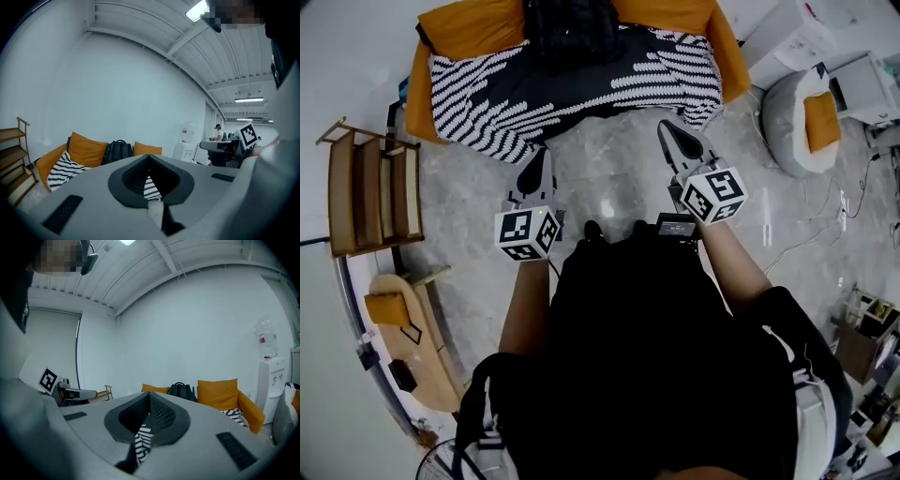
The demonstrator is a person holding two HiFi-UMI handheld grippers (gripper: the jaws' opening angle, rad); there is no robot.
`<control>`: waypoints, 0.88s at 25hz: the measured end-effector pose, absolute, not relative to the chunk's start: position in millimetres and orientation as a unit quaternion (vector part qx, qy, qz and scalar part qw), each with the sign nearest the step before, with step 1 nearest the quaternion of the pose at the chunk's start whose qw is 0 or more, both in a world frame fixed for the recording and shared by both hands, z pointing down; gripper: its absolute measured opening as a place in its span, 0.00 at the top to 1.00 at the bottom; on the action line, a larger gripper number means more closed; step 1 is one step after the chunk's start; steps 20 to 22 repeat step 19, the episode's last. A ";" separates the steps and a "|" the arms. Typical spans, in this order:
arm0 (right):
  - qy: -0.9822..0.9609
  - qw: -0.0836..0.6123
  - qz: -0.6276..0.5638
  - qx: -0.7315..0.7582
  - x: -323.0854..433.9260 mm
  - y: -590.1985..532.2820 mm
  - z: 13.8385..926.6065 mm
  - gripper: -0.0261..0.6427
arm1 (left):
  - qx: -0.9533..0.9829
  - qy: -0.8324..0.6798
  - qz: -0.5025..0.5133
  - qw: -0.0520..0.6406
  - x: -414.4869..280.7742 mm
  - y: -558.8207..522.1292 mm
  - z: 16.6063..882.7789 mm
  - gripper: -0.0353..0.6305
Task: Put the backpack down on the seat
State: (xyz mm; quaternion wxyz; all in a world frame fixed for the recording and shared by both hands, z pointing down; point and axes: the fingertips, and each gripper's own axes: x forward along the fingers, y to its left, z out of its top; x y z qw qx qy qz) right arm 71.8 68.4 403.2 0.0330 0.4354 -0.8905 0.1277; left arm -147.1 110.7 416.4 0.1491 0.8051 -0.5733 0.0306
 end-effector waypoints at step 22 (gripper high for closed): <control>-0.918 0.073 0.080 0.382 128.7 79.1 406.8 0.92 | 0.820 -0.548 0.057 0.156 -70.2 108.1 405.9 0.92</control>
